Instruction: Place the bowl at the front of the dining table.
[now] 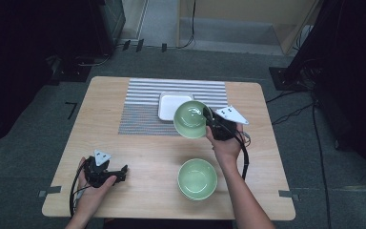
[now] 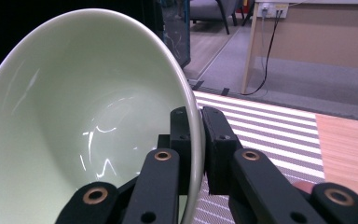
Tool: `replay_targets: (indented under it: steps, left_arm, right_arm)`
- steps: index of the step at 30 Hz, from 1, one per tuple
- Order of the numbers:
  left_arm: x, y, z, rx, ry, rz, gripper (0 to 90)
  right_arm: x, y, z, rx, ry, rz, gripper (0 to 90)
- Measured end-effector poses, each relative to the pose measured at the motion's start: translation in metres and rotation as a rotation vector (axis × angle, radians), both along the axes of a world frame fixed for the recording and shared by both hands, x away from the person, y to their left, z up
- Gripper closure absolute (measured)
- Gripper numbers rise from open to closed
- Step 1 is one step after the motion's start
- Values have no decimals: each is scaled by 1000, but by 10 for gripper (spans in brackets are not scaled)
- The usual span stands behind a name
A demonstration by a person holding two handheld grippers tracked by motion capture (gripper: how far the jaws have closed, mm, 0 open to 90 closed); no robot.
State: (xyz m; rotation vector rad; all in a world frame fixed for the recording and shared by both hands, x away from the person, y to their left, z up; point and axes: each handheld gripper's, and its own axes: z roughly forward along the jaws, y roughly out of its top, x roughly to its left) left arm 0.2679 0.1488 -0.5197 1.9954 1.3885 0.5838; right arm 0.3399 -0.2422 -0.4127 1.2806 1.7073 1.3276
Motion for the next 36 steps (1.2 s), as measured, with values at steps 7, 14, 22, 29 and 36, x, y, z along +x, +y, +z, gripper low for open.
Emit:
replay_targets:
  steps: [7,14,22,29,36]
  left_arm:
    - [0,0,0,-2,-1,2,10]
    - [0,0,0,-1,0,1,10]
    - [0,0,0,-1,0,1,10]
    - [1,0,0,-1,0,0,10]
    - [1,0,0,-2,0,0,11]
  right_arm:
    - [20,9,-5,-9,30,9,845]
    - [47,22,-8,-22,64,31,845]
    - [66,29,-15,-15,123,24,845]
    - [87,37,-20,-41,173,22,845]
    - [108,42,-25,-44,233,30,846]
